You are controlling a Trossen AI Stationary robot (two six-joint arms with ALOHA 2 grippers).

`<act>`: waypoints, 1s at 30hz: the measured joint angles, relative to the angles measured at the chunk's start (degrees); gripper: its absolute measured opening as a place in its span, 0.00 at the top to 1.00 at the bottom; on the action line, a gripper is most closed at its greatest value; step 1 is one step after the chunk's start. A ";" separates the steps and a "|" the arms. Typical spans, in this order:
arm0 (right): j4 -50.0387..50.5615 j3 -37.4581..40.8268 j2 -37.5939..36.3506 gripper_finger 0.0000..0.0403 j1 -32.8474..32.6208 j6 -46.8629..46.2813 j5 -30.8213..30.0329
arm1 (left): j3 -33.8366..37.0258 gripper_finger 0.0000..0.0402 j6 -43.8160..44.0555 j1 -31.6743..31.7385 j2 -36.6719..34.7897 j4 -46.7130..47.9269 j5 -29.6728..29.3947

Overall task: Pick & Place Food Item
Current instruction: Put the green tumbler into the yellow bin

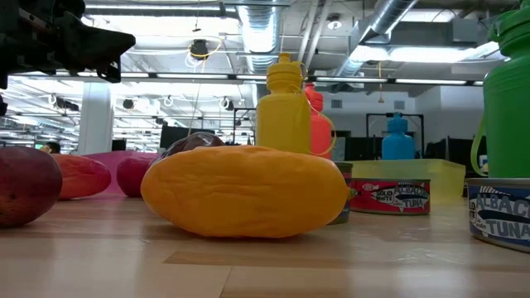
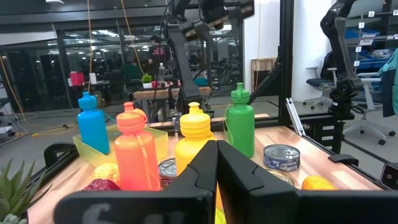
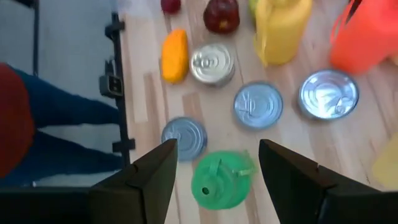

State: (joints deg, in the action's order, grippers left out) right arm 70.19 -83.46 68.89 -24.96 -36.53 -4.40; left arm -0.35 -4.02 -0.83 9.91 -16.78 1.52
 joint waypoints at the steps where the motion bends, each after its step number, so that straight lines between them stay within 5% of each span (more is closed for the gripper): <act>1: 0.11 0.71 0.40 0.44 -0.55 -0.52 0.02 | -0.01 1.00 0.01 0.00 0.00 0.00 -0.02; 8: 1.08 2.20 3.27 0.36 -4.26 -0.50 0.33 | -0.01 1.00 0.01 -0.01 0.00 -0.02 0.00; 30: 8.46 2.18 9.81 0.35 -9.15 2.62 -3.26 | 0.00 1.00 0.01 0.01 0.00 -0.02 0.00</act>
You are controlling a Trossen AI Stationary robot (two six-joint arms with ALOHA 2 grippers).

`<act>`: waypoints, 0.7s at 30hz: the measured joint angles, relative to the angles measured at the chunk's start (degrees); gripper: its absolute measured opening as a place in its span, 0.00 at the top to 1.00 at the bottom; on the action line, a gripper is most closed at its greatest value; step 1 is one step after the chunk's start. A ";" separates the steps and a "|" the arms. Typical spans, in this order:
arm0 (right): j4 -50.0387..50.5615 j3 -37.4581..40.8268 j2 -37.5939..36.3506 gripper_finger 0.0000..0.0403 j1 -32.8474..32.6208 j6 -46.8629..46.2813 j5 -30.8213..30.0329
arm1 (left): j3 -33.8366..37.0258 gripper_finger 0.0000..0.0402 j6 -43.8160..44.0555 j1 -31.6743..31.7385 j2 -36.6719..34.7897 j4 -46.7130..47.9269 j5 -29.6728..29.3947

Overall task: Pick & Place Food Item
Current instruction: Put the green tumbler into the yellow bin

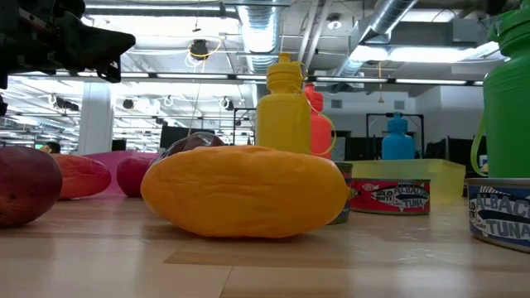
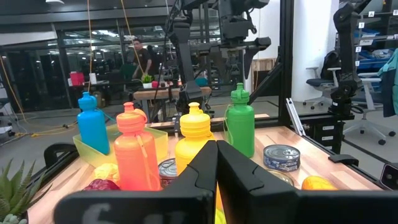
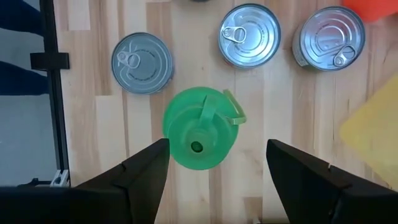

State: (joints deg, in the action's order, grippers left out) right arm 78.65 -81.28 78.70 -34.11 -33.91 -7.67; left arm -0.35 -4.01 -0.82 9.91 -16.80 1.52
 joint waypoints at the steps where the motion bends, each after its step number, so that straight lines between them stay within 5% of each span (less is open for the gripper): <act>1: -0.04 0.00 0.04 0.35 0.00 0.00 -0.01 | 0.00 1.00 0.00 0.00 0.00 0.00 0.00; 21: -4.76 5.03 0.08 0.39 0.00 -4.21 1.14 | 0.01 1.00 0.00 0.00 0.00 -0.15 0.00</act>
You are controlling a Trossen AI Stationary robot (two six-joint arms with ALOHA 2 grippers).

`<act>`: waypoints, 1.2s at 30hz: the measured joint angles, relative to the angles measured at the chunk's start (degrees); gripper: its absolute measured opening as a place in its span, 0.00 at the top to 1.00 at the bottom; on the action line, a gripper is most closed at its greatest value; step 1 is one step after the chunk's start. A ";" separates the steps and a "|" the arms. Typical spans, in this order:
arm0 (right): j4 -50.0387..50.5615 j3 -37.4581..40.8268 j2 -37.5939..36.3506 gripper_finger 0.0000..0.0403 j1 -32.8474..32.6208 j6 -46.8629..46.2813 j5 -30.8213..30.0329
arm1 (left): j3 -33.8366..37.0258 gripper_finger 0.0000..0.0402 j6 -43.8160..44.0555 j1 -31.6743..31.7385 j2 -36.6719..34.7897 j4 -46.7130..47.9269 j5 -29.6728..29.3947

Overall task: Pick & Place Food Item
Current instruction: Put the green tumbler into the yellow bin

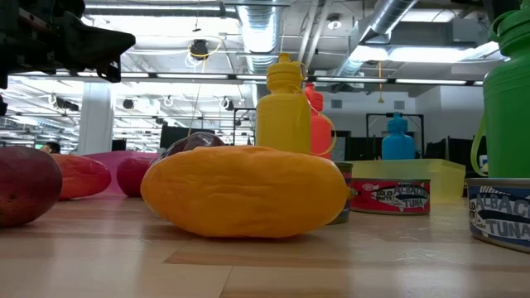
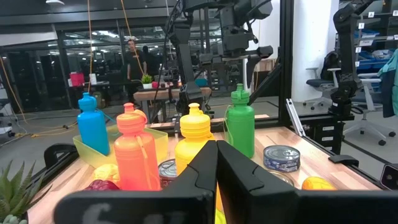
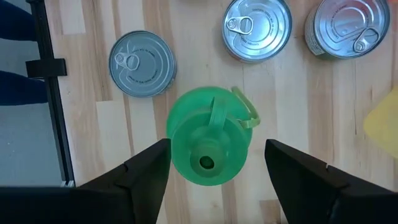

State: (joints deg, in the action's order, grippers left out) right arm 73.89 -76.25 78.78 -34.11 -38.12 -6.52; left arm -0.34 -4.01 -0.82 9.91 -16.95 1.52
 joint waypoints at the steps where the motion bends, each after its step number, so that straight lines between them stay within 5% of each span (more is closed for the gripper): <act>1: 0.01 0.00 0.00 0.40 0.00 -0.01 0.00 | -0.02 1.00 0.00 0.00 0.00 0.00 0.00; 21: 0.24 0.00 -0.35 0.90 0.00 0.15 1.88 | -0.01 1.00 0.00 -0.01 0.00 -0.02 -0.01; 36: 2.21 -8.05 -7.40 0.92 0.15 -2.42 -0.43 | -0.01 1.00 -0.01 -0.01 0.00 -0.04 0.00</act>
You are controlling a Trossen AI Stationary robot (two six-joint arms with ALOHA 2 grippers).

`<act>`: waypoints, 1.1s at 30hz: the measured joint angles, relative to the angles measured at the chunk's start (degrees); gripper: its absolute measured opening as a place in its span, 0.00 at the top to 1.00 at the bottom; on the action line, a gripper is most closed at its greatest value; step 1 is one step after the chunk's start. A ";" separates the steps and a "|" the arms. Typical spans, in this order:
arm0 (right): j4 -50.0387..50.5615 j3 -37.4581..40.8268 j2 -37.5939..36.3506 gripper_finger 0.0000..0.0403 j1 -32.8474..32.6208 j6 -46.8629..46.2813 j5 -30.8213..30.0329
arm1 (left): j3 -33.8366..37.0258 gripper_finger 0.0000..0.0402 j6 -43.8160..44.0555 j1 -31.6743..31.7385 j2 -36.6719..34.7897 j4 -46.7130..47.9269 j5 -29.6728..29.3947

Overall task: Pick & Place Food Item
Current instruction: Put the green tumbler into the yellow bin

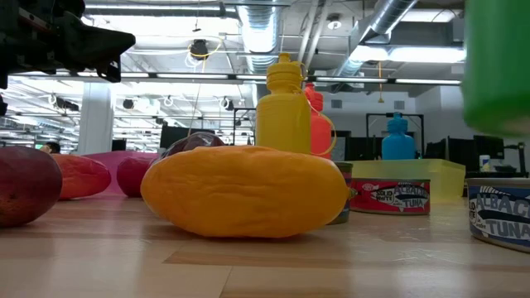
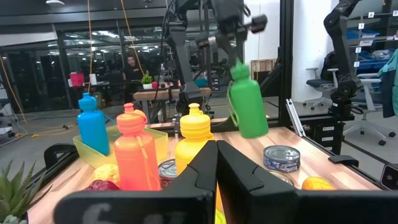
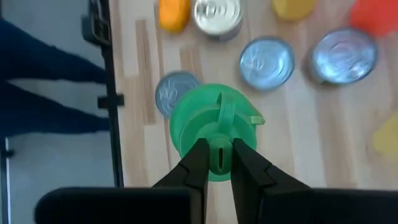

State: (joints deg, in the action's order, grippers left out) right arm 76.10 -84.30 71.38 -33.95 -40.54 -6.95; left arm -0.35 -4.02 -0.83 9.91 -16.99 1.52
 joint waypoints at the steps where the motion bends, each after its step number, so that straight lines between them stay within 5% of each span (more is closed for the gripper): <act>1: 0.64 -0.96 -0.71 0.91 0.06 -0.01 -0.84 | -0.01 1.00 0.01 0.01 0.00 0.00 -0.01; 12: 7.10 -8.78 -7.11 0.91 8.29 0.45 -12.66 | -0.01 1.00 0.01 0.01 0.00 0.00 0.00; 19: 13.99 -9.08 -7.20 0.91 23.96 0.97 -15.61 | -0.01 1.00 0.01 -0.01 0.00 0.00 0.00; 33: 12.71 -8.65 -0.71 0.91 51.70 18.86 -14.77 | -0.01 1.00 0.01 0.00 0.00 0.00 0.00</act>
State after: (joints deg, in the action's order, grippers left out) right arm 88.81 -92.95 70.67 17.75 -21.68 -21.72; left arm -0.36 -4.01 -0.83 9.91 -16.99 1.52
